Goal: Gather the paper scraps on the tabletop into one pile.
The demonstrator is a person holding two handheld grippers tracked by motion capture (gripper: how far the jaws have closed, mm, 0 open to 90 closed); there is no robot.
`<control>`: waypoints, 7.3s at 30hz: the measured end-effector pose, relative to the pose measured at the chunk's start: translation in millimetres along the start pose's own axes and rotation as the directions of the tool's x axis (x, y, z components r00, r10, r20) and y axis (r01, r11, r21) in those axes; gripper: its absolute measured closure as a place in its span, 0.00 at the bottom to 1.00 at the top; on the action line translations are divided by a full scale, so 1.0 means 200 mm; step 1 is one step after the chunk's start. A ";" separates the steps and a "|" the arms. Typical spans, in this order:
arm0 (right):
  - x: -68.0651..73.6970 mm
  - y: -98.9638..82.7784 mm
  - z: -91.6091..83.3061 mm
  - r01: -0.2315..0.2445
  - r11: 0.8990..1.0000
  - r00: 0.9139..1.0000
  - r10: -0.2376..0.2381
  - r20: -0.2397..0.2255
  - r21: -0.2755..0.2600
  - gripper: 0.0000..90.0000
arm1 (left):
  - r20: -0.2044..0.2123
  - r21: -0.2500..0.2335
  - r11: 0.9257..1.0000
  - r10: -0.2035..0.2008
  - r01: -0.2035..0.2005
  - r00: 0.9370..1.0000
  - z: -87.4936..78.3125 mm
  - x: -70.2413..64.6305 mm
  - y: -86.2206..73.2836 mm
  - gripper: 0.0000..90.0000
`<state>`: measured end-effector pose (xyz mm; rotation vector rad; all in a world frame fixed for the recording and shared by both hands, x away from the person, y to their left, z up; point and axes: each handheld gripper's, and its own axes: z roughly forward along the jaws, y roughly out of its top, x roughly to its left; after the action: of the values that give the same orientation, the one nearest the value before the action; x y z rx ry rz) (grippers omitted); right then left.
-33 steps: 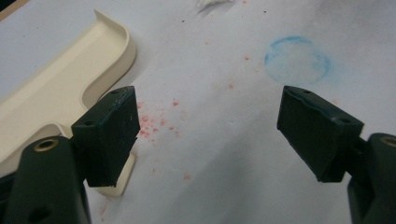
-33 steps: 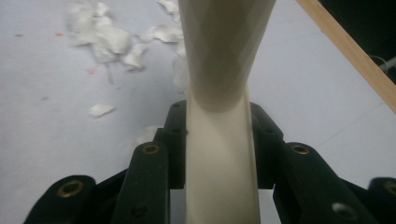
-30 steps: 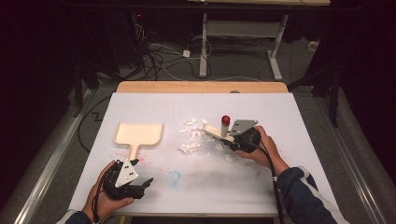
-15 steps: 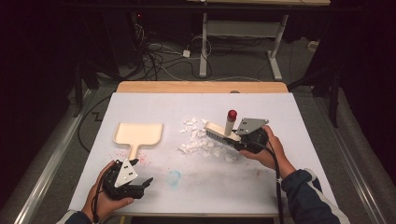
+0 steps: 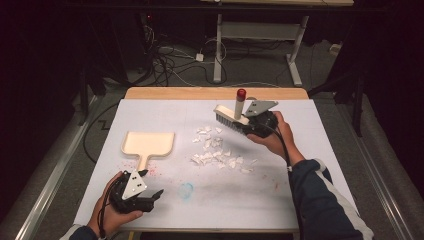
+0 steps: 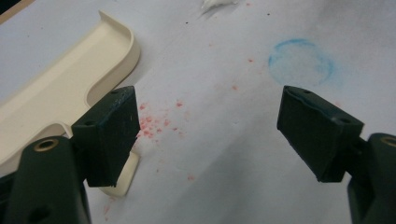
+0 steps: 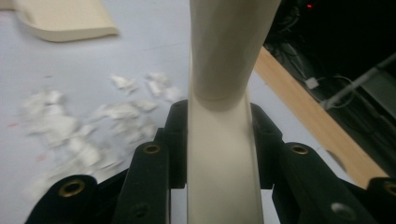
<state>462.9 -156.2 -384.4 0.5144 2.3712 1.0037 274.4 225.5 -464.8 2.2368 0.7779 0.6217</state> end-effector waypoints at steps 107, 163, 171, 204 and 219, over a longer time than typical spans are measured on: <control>0.53 -0.14 -0.06 -0.320 0.946 0.928 0.304 0.214 0.048 0.75 | -0.003 0.009 0.999 0.040 -0.040 0.999 -0.01 -0.05 0.01 0.23; 0.66 -0.13 0.08 -0.572 0.820 0.820 0.570 -0.060 -0.032 0.75 | -0.019 0.023 1.000 0.020 -0.019 1.000 -0.02 -0.03 0.00 0.23; 0.59 -0.19 -0.02 -0.602 0.797 0.798 0.602 -0.034 -0.046 0.75 | -0.010 0.028 0.999 0.027 -0.027 1.000 -0.01 -0.04 0.01 0.23; 0.11 -0.15 -0.01 -0.102 0.982 0.995 0.100 -0.020 -0.157 0.75 | -0.019 0.044 0.999 0.019 -0.018 1.000 0.01 -0.02 0.01 0.23; 0.18 -0.03 0.35 0.070 0.992 0.986 -0.085 -0.144 -0.103 0.75 | 0.008 0.056 0.998 0.020 -0.020 1.000 0.03 -0.02 0.00 0.23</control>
<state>474.8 -104.0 -441.4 0.3183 2.4354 1.1516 275.4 221.0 -469.8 2.2990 0.7788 0.6074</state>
